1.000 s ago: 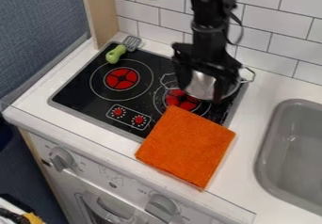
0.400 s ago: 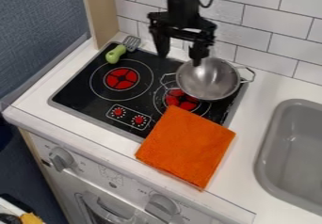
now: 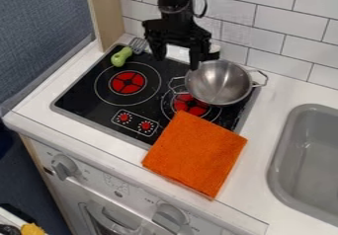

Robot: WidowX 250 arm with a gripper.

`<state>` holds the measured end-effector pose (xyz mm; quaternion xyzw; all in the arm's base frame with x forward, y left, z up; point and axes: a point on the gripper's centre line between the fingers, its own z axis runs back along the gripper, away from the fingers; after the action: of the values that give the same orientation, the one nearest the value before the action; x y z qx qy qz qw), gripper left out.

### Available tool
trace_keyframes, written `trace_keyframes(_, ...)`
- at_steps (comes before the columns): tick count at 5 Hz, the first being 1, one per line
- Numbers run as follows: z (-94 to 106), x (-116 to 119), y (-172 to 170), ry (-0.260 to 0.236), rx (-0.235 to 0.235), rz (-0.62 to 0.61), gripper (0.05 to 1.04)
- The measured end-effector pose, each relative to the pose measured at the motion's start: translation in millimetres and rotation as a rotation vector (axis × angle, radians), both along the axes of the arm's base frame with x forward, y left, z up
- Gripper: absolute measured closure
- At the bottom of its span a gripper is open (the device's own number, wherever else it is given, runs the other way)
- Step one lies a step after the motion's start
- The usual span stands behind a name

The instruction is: Moved the round-like object in between the burners

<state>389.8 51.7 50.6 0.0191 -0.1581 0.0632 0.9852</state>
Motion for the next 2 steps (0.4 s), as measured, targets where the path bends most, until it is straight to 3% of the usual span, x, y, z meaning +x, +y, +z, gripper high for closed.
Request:
trace_keyframes(1,0.5,11.7,10.2,-0.118,-0.010,-0.038,0.083)
trace_keyframes(2,3.4,20.7,15.0,-0.141,-0.003,-0.062,0.083)
